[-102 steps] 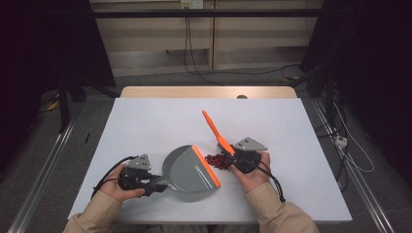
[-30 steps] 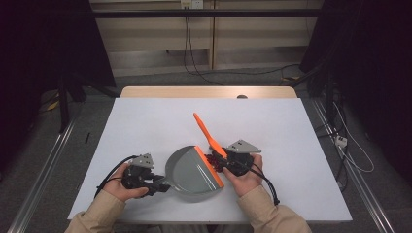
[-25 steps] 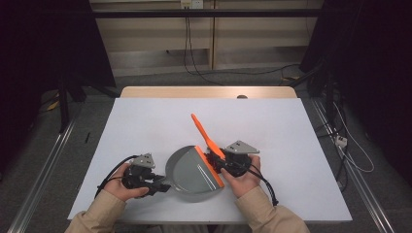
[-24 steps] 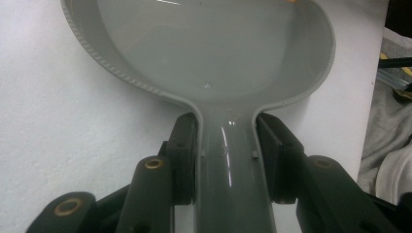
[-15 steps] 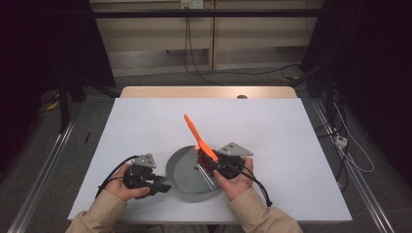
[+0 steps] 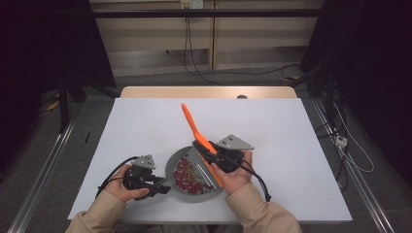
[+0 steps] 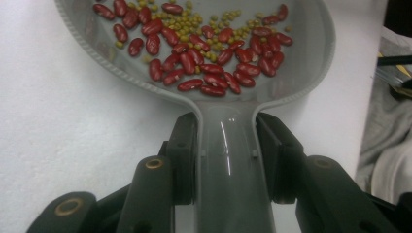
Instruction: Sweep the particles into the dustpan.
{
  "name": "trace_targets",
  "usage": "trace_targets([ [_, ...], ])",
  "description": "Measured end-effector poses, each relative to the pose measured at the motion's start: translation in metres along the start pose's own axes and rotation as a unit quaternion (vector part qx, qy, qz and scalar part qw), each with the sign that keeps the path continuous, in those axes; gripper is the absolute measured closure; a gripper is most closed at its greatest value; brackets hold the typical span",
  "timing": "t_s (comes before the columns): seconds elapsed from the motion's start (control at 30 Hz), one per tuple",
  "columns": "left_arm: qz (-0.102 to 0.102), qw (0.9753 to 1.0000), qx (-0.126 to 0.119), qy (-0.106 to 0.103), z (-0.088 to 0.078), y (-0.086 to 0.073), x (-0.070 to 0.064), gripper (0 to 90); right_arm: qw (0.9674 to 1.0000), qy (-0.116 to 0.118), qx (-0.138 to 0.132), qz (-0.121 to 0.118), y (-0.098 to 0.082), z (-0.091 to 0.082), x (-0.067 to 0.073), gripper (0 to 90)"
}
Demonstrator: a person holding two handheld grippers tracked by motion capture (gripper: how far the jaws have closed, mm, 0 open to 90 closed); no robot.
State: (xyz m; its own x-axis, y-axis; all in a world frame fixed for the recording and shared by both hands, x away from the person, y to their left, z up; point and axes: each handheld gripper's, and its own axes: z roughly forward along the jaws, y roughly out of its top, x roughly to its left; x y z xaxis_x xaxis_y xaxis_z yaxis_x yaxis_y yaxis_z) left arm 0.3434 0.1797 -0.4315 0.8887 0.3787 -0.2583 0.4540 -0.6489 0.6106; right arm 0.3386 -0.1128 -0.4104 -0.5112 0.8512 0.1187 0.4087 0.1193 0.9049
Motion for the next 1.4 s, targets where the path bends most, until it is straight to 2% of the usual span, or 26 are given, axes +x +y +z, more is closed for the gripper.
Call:
trace_targets([
  [0.07, 0.006, 0.9999, 0.005, -0.009, -0.001, -0.001, -0.001, 62.5, 0.9999, -0.012, 0.0, -0.001, -0.002, -0.004, -0.012, 71.0],
  [0.13, 0.01, 0.9999, 0.009, -0.007, -0.001, -0.002, -0.004, 62.4, 0.9995, -0.03, 0.005, 0.0, -0.007, -0.008, -0.024, 71.0],
  [0.17, 0.008, 0.9999, 0.005, -0.014, 0.0, -0.002, -0.004, 62.5, 0.9992, -0.039, 0.008, -0.001, -0.011, -0.009, -0.028, 71.1],
  [0.27, 0.011, 0.9998, 0.011, -0.01, 0.0, -0.001, -0.007, 62.4, 0.9981, -0.056, 0.023, -0.008, -0.025, -0.012, -0.033, 71.0],
  [0.3, 0.01, 0.9998, 0.009, -0.014, 0.001, 0.0, -0.006, 62.4, 0.9977, -0.06, 0.03, -0.013, -0.03, -0.013, -0.033, 71.0],
  [0.33, 0.009, 0.9999, 0.013, -0.007, 0.002, 0.0, -0.007, 62.5, 0.998, -0.058, 0.022, -0.013, -0.034, -0.013, -0.03, 71.0],
  [0.37, 0.007, 0.9998, 0.014, -0.008, 0.003, 0.001, -0.007, 62.5, 0.9984, -0.052, 0.02, -0.006, -0.036, -0.015, -0.026, 71.0],
  [0.43, 0.007, 0.9999, 0.014, 0.0, 0.003, 0.002, -0.008, 62.6, 0.9986, -0.048, 0.021, 0.0, -0.037, -0.015, -0.015, 70.9],
  [0.5, 0.001, 1.0, 0.009, -0.003, 0.004, 0.002, -0.008, 62.5, 0.9992, -0.035, 0.018, 0.003, -0.038, -0.011, -0.004, 70.9],
  [0.53, 0.0, 0.9999, 0.01, 0.003, 0.004, 0.002, -0.008, 62.6, 0.9994, -0.03, 0.014, 0.009, -0.038, -0.01, 0.001, 70.8],
  [0.57, 0.0, 1.0, 0.006, -0.003, 0.004, 0.001, -0.008, 62.5, 0.9995, -0.025, 0.007, 0.015, -0.037, -0.009, 0.004, 70.8],
  [0.6, -0.002, 1.0, 0.004, -0.002, 0.004, 0.001, -0.008, 62.5, 0.9996, -0.024, -0.001, 0.012, -0.035, -0.008, 0.005, 71.0],
  [0.7, 0.0, 1.0, 0.003, 0.004, 0.006, 0.0, -0.007, 61.9, 0.9991, -0.005, -0.014, 0.041, -0.03, -0.005, 0.006, 71.0],
  [0.8, 0.002, 1.0, -0.001, 0.006, 0.008, 0.0, -0.007, 58.1, 0.9997, -0.007, -0.016, 0.019, -0.024, -0.004, 0.008, 71.0],
  [0.87, 0.007, 0.9999, 0.001, 0.008, 0.008, 0.0, -0.007, 58.0, 0.9996, -0.017, -0.017, 0.016, -0.022, -0.006, 0.001, 71.0],
  [0.93, 0.007, 0.9999, -0.001, 0.012, 0.01, 0.0, -0.008, 56.6, 0.9993, -0.024, -0.014, 0.026, -0.022, -0.008, -0.009, 71.0],
  [0.97, 0.012, 0.9997, 0.005, 0.02, 0.01, 0.001, -0.008, 57.2, 0.9991, -0.031, -0.012, 0.024, -0.022, -0.01, -0.013, 71.0],
  [1.0, 0.006, 0.9999, 0.001, 0.013, 0.012, 0.001, -0.009, 58.0, 0.999, -0.039, -0.01, 0.019, -0.023, -0.011, -0.017, 71.0],
  [1.07, 0.01, 0.9998, 0.008, 0.015, 0.015, 0.002, -0.01, 62.3, 0.9986, -0.05, -0.007, 0.014, -0.027, -0.013, -0.018, 71.0],
  [1.1, 0.006, 0.9998, 0.008, 0.019, 0.017, 0.002, -0.011, 62.6, 0.9987, -0.045, -0.004, 0.022, -0.03, -0.012, -0.017, 71.0],
  [1.13, 0.005, 0.9998, 0.008, 0.02, 0.017, 0.003, -0.012, 62.8, 0.9989, -0.044, 0.001, 0.02, -0.034, -0.01, -0.014, 71.0],
  [1.17, 0.012, 0.9995, 0.015, 0.026, 0.016, 0.004, -0.012, 62.9, 0.9991, -0.037, 0.006, 0.021, -0.037, -0.008, -0.009, 70.9],
  [1.2, 0.009, 0.9995, 0.013, 0.026, 0.016, 0.004, -0.012, 62.9, 0.9993, -0.026, -0.003, 0.028, -0.039, -0.006, -0.004, 70.8],
  [1.27, 0.007, 0.9995, 0.011, 0.029, 0.016, 0.004, -0.012, 63.0, 0.9995, -0.022, -0.01, 0.019, -0.037, -0.005, 0.005, 70.8],
  [1.33, -0.002, 0.9992, 0.003, 0.04, 0.018, 0.004, -0.012, 63.3, 0.9989, -0.002, -0.018, 0.043, -0.032, -0.005, 0.008, 70.9],
  [1.4, -0.005, 0.9991, -0.004, 0.041, 0.019, 0.004, -0.012, 63.4, 0.9994, -0.001, -0.018, 0.029, -0.029, -0.004, 0.012, 70.9],
])
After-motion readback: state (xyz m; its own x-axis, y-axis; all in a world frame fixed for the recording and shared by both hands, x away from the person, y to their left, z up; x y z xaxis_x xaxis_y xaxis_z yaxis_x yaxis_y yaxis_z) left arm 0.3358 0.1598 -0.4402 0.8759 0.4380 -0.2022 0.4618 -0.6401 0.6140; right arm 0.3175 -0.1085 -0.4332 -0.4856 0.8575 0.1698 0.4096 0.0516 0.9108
